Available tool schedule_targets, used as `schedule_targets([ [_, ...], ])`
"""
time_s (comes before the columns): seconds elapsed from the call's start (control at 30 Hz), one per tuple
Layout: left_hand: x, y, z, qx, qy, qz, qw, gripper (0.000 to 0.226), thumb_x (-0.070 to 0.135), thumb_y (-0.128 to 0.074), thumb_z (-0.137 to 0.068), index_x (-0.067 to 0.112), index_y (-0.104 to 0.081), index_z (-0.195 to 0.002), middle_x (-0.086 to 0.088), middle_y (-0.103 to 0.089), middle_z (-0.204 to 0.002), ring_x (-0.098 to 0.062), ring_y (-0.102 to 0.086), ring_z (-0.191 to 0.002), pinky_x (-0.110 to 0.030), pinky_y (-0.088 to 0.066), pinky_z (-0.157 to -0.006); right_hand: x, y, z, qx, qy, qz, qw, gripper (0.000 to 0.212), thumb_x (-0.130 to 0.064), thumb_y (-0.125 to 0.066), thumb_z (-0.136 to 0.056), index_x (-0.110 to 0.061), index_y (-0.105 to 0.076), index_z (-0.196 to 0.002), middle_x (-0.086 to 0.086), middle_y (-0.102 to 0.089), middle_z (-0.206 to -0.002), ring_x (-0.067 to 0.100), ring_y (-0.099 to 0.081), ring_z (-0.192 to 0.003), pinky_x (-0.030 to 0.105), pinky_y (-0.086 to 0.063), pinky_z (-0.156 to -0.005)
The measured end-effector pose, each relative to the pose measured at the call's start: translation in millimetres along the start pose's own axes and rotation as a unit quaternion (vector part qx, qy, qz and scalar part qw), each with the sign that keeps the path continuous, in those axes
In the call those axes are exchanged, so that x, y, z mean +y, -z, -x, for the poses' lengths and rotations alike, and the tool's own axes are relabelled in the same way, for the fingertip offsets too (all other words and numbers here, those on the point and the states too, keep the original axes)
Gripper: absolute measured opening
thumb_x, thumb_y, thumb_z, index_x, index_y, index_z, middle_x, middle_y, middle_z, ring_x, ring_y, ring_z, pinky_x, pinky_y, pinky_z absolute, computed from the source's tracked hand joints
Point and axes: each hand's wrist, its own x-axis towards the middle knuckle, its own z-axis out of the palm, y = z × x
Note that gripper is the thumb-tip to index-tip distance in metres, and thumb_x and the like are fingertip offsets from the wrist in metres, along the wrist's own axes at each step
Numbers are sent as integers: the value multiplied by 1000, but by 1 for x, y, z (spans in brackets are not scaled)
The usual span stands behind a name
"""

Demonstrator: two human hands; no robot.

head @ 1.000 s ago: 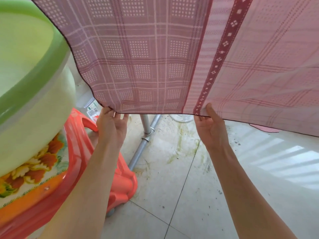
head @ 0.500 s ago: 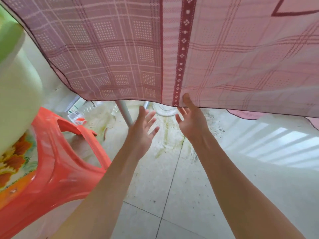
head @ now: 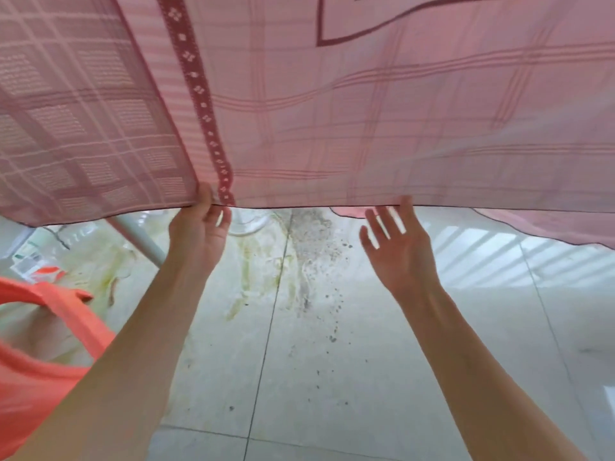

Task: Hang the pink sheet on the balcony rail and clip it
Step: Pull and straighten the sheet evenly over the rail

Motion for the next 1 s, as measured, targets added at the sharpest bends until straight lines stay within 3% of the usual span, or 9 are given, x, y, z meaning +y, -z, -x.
schedule_targets([
  [0.13,-6,-3,-5,4,-9,2,1000,8,13,-57,-87,19,-58,-82,12,-67,-62,-1,-61,-64,-20,-47,-65,-23,8,-4,16,54,-46,997,12,-19,-55,-92,-21,-62,-83,-8,-67,-83,10,-62,-89,26,-47,-75],
  [0.23,-6,-4,-5,14,-23,-7,1000,6,13,-57,-88,17,-58,-84,11,-68,-62,0,-63,-63,-20,-49,-65,-13,18,-9,36,65,-5,997,16,-18,-52,-94,-20,-56,-78,-9,-64,-81,9,-60,-87,26,-45,-74],
  [0.43,2,2,-8,31,-33,5,999,9,11,-61,-86,13,-57,-94,7,-70,-68,-5,-65,-72,-23,-51,-66,5,19,-25,8,70,-18,997,17,-19,-51,-95,-17,-48,-78,-4,-60,-96,13,-55,-103,29,-46,-83],
  [0.6,16,11,-10,53,-45,18,997,7,11,-60,-87,12,-55,-92,7,-68,-65,-4,-60,-71,-21,-51,-63,30,7,-26,-6,24,-81,996,7,-15,-48,-95,-13,-49,-89,5,-48,-126,24,-35,-132,38,-37,-102],
  [0.63,18,13,-9,53,-48,19,997,7,11,-58,-88,13,-55,-93,8,-69,-64,-4,-61,-73,-21,-51,-63,33,3,-26,-8,11,-105,994,3,-15,-48,-95,-12,-50,-95,8,-42,-136,25,-29,-137,39,-35,-105],
  [0.73,23,18,-6,42,-52,5,998,8,11,-55,-90,14,-53,-97,10,-70,-67,-2,-62,-76,-19,-51,-65,31,-8,-32,-37,-24,-175,984,26,-16,-43,-97,-13,-40,-123,8,-23,-153,23,-18,-143,43,-23,-112],
  [0.8,24,21,-3,34,-52,-10,998,7,12,-55,-90,16,-54,-96,12,-70,-69,-1,-62,-76,-18,-50,-66,27,-17,-35,-70,-23,-175,982,24,-17,-39,-98,-14,-46,-121,4,-40,-143,19,-27,-139,44,-18,-113],
  [0.87,24,23,-3,34,-53,-17,998,7,13,-55,-90,17,-54,-96,13,-69,-68,0,-62,-72,-17,-49,-67,22,-21,-36,-77,-12,-182,980,21,-16,-39,-98,-14,-55,-110,0,-59,-118,16,-44,-127,44,-19,-112],
  [1.0,21,22,-4,32,-47,-30,998,7,12,-57,-89,17,-54,-94,13,-69,-68,2,-62,-66,-16,-48,-64,18,-9,-34,-50,17,-224,973,16,-10,-48,-94,-6,-60,-103,4,-71,-93,17,-65,-97,33,-48,-97],
])
